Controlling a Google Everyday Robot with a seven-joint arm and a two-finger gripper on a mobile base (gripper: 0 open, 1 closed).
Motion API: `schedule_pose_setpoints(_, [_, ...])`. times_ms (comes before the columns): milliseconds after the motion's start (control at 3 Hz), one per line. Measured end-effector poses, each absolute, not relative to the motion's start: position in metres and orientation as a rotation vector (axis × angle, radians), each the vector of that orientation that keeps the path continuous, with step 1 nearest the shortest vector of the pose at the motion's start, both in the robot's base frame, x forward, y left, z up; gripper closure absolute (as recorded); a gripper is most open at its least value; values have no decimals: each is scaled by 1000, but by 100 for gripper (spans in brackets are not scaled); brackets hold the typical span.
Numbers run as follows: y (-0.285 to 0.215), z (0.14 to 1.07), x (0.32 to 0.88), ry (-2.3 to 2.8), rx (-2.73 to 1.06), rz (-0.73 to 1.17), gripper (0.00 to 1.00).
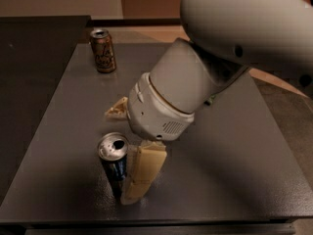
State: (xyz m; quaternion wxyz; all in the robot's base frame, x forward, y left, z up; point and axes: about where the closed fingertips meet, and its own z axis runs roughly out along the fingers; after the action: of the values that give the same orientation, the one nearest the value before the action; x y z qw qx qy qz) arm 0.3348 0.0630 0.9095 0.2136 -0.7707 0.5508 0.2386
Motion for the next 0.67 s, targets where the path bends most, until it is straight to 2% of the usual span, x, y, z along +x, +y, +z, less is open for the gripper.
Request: schedule_pose_setpoints(667, [68, 921, 333, 1498, -2141, 693, 65])
